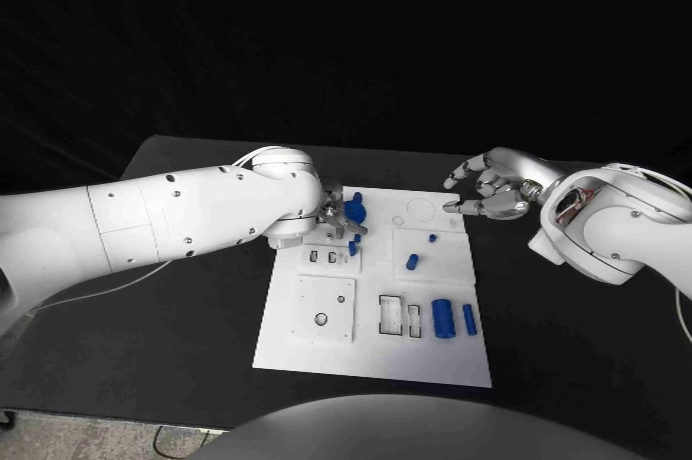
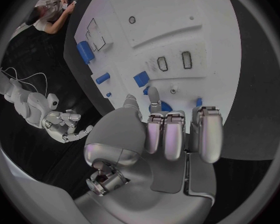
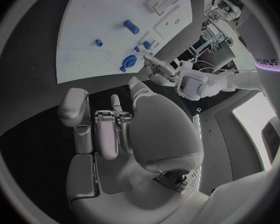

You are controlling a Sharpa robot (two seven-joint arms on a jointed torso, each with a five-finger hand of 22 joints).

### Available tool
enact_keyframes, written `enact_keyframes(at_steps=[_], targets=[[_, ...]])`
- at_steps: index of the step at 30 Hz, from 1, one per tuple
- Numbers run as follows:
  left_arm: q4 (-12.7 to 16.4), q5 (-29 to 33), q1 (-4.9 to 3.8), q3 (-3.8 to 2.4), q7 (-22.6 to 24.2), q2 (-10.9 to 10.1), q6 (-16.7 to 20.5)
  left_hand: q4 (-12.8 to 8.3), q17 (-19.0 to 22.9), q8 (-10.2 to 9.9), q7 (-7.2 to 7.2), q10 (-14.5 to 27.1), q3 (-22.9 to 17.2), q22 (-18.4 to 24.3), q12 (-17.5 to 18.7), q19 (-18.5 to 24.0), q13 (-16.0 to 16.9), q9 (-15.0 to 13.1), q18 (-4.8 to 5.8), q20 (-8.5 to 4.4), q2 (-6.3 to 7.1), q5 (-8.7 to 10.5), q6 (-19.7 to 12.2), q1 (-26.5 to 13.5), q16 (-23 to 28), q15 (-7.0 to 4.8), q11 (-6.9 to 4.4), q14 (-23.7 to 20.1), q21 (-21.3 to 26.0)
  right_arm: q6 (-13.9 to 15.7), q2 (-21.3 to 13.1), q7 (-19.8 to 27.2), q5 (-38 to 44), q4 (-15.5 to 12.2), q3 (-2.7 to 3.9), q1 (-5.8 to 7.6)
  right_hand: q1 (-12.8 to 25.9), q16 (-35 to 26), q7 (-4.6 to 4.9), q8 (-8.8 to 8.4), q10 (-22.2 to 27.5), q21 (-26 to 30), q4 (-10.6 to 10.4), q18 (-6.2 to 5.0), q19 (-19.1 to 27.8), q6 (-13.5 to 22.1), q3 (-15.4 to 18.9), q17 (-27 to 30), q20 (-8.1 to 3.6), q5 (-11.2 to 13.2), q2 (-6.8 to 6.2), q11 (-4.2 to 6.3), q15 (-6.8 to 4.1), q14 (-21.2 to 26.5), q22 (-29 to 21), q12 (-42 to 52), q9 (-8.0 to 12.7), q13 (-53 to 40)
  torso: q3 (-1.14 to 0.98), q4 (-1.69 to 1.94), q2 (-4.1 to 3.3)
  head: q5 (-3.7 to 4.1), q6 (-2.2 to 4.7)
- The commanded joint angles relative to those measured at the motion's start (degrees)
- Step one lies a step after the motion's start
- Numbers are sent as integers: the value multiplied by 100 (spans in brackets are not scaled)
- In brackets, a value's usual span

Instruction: Assemble the parts on the task board

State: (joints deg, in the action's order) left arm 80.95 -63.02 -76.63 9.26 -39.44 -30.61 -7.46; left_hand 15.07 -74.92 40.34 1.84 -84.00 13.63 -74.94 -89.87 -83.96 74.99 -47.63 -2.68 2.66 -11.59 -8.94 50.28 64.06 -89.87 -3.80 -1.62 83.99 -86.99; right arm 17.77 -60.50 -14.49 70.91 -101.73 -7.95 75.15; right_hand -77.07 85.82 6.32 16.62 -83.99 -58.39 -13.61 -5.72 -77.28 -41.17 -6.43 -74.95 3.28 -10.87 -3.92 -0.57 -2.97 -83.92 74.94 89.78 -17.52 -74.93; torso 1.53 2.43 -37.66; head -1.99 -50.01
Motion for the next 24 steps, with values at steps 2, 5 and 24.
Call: enact_keyframes(at_steps=[2, 5, 24], targets=[[-1, -37, 30, -6, -4, 25, 40, -8, -1508, -67, -23, -600, -50, -737, -13, 11, 1501, -23, 77, -41, 18, -51, 41, -17, -13, -51, -31, 601, 9, -100, -10, 34, 10, 6, -1, -5, 0, -37, -4, 28, -572, 45, 25, -60, 9, -45, 2, -1083, 38, -42, 67, -39, 35, -433, 443, -1, 10, -1486, 1, 1, 4, -2, 1], [20, 7, 48, -6, 7, 24, 51, -40, -1508, -176, -24, -600, -104, -737, -13, 15, 1501, -54, 77, -48, 28, -187, 54, 26, -13, -55, -34, 601, 14, -101, -8, 39, 9, 13, -1, -7, 0, -37, -4, 28, -572, 45, 25, -60, 9, -45, 2, -1083, 38, -42, 67, -39, 35, -433, 443, -1, 10, -1486, 1, 3, 6, -19, 1], [62, 29, 132, -7, 11, 49, -62, -184, -1508, -492, -44, -600, -308, -753, -13, 14, 1501, -172, 77, -60, 90, -527, 221, 195, -13, -66, -50, 601, 24, -172, 74, 56, -157, 38, -5, -51, 49, -80, 5, 45, -500, 154, -5, -79, 53, -62, 26, -1045, 46, -71, 91, -48, 44, -414, 417, -57, 27, -1433, 3, 2, 14, 4, 1]])
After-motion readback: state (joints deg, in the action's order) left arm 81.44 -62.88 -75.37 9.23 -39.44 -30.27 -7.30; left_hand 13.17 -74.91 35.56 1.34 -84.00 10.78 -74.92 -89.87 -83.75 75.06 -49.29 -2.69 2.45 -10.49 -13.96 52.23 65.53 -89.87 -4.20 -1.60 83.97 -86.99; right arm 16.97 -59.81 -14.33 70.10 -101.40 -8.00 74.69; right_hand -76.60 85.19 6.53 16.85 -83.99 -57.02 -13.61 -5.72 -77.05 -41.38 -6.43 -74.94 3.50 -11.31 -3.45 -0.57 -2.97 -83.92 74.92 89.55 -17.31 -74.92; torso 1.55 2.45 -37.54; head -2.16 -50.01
